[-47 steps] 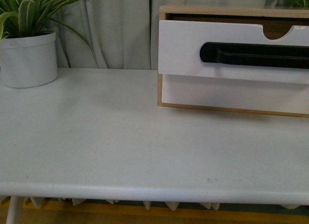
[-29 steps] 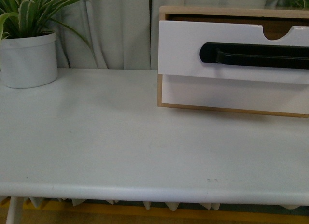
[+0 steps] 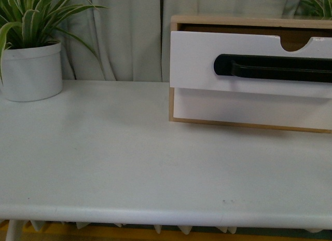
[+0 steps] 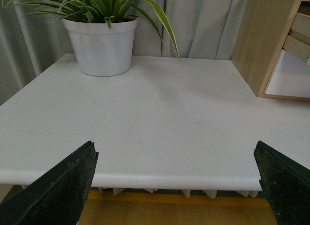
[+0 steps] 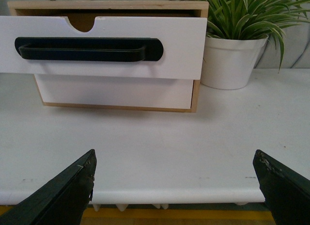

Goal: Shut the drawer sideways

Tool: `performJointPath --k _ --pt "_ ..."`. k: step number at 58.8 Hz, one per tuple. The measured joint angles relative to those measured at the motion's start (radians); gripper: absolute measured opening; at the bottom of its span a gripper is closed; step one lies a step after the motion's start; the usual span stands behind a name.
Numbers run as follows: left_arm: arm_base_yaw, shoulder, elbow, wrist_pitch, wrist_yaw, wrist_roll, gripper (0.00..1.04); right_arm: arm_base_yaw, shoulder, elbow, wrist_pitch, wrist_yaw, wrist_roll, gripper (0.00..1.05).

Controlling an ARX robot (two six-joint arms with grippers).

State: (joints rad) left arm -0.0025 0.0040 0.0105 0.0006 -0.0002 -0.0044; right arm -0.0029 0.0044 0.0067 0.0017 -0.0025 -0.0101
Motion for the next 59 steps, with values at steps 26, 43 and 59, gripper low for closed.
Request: performJointPath --k 26,43,59 --pt "-0.191 0.272 0.071 0.09 -0.361 0.134 0.98 -0.116 0.318 0.128 0.036 -0.11 -0.025 0.95" --pt "-0.42 0.806 0.155 0.806 -0.314 0.689 0.98 -0.231 0.696 0.343 0.097 -0.273 -0.249 0.95" --pt "-0.452 1.249 0.307 1.2 -0.103 1.205 0.98 -0.276 0.934 0.621 -0.022 -0.357 -0.288 0.95"
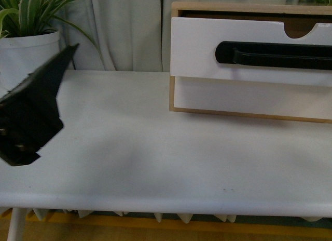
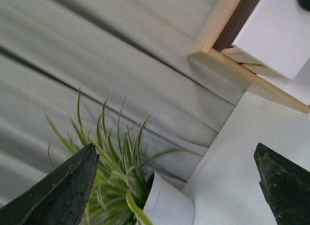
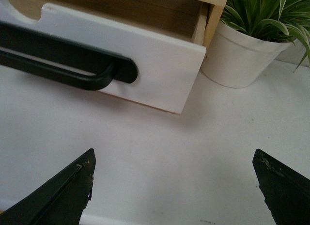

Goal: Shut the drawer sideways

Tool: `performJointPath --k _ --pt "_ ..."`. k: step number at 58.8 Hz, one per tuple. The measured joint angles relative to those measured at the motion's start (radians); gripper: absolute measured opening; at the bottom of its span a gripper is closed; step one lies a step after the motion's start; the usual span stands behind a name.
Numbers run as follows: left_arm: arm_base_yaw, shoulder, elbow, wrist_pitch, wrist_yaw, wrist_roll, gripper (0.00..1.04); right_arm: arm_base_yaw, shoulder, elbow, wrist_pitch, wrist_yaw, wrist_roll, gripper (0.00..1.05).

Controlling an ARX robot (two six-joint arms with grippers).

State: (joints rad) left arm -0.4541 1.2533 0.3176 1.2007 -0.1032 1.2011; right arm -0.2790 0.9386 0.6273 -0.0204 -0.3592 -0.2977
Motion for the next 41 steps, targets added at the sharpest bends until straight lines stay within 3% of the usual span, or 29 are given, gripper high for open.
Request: performJointPath --k 11,28,41 --pt "0.003 0.138 0.082 0.008 0.106 0.142 0.98 -0.006 0.13 0.15 -0.067 -0.017 0.003 0.95" --pt "0.008 0.219 0.217 -0.107 0.146 0.205 0.98 0.018 0.226 0.287 -0.196 -0.031 -0.09 0.95" --pt "-0.036 0.239 0.334 -0.211 0.155 0.232 0.98 0.052 0.29 0.365 -0.291 -0.025 -0.207 0.95"
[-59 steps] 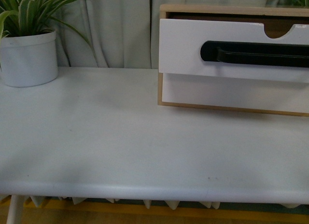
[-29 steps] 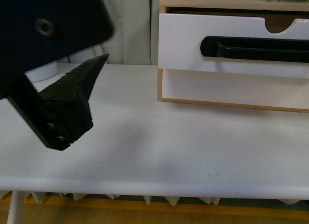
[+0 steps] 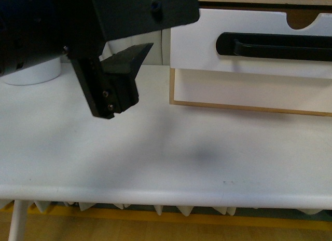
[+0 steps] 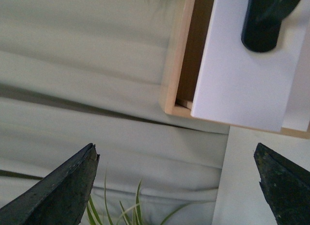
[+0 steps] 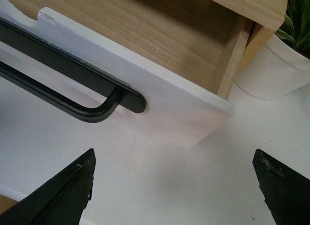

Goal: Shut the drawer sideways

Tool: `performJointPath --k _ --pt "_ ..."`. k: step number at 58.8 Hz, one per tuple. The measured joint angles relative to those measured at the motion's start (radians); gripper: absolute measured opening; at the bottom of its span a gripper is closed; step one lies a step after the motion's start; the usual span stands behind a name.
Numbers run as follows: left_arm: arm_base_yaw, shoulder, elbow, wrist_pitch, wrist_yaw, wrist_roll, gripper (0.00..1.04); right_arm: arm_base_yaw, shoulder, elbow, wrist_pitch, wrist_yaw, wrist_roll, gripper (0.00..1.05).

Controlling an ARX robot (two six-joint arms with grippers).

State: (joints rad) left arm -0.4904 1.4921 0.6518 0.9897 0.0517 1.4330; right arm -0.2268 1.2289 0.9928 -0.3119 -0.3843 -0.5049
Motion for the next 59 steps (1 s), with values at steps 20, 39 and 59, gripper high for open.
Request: performJointPath --k 20,39,59 --pt "-0.081 0.025 0.1 -0.113 -0.019 0.014 0.98 0.01 0.049 0.044 -0.007 0.026 -0.038 0.95" --pt "-0.127 0.105 0.192 -0.121 -0.026 0.019 0.98 0.01 0.058 0.059 -0.016 0.026 -0.048 0.95" --pt "-0.127 0.232 0.343 -0.135 -0.013 0.046 0.98 0.006 0.132 0.125 -0.011 0.038 -0.065 0.95"
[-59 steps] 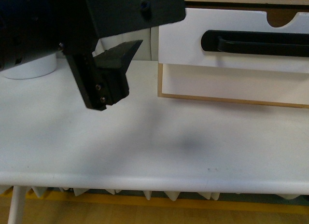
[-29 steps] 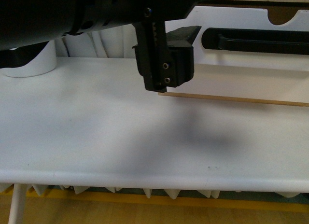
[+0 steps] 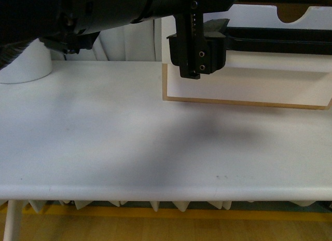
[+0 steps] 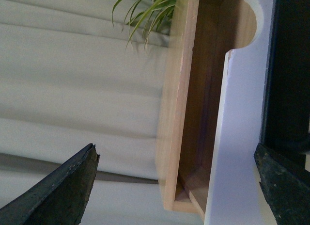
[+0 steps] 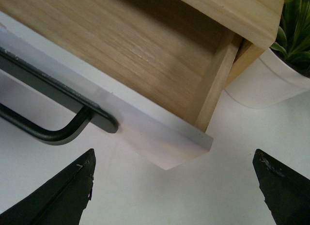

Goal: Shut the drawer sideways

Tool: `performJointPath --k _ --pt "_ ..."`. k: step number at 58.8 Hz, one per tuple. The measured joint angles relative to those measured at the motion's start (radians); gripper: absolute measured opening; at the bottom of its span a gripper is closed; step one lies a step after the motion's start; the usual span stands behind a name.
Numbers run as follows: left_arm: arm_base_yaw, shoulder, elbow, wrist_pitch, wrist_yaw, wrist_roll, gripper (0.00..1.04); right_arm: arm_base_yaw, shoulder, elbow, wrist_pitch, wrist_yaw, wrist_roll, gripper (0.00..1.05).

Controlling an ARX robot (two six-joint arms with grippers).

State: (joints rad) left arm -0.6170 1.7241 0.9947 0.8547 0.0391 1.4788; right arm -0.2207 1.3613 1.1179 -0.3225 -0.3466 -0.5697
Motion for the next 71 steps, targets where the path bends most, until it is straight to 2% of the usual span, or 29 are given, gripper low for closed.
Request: performJointPath --k 46,71 --pt "0.054 0.138 0.175 -0.046 0.067 0.047 0.98 -0.001 0.146 0.082 0.11 0.068 -0.009 0.95" --pt "0.082 0.302 0.415 -0.097 0.056 0.069 0.98 0.021 0.352 0.233 0.259 0.161 0.059 0.95"
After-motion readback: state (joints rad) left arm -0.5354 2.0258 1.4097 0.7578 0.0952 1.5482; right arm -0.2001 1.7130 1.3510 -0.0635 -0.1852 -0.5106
